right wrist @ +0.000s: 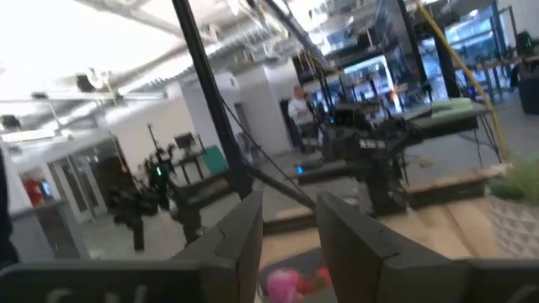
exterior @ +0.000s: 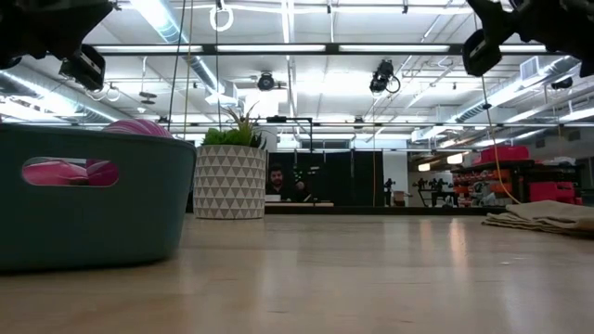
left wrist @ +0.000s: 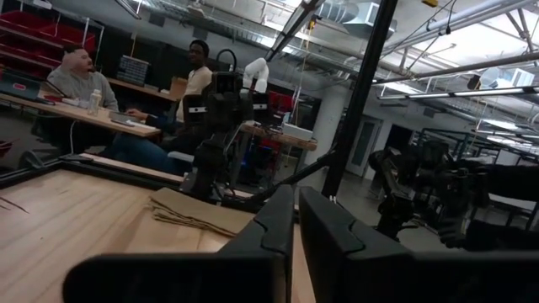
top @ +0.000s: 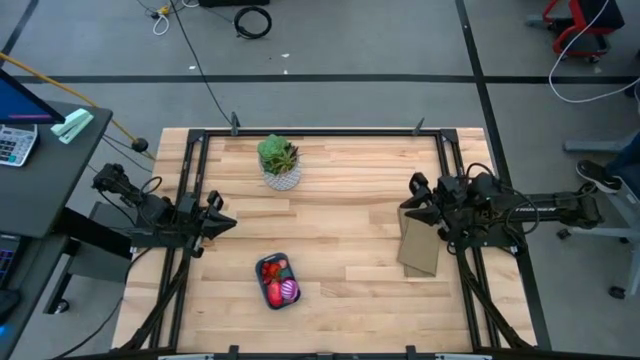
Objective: Pick and placing Produce into tupperware
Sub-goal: Return to Home Position
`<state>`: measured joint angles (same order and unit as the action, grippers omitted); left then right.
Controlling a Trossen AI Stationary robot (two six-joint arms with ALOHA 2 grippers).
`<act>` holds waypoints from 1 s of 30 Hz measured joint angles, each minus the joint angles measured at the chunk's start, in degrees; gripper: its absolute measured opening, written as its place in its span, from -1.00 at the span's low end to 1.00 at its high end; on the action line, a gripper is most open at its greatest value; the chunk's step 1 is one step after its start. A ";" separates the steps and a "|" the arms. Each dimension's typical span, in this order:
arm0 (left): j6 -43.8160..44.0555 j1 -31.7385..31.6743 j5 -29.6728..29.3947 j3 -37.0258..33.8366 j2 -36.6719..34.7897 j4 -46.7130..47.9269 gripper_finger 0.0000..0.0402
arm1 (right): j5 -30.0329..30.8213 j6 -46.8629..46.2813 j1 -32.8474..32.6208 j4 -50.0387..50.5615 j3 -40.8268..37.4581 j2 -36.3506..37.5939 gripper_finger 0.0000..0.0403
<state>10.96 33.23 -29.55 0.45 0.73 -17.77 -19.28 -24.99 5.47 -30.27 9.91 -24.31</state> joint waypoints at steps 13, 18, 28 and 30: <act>0.00 0.00 0.00 -0.02 0.00 0.01 -0.81 | -0.26 11.54 -0.02 1.49 -3.41 5.22 -0.39; 0.02 0.00 0.00 -0.02 0.00 0.00 -0.83 | -0.31 10.50 -0.02 -0.18 -6.09 8.46 -0.40; 0.02 0.00 0.01 -0.02 0.00 0.02 -0.86 | -0.29 11.72 0.00 0.76 -9.32 12.07 -0.40; 0.02 0.00 0.01 -0.03 0.00 0.01 -0.84 | -0.31 11.72 -0.02 1.70 -9.31 12.29 -0.39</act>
<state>10.98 33.23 -29.54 0.42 0.73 -17.76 -19.59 -13.28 5.45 -28.58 0.60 -12.01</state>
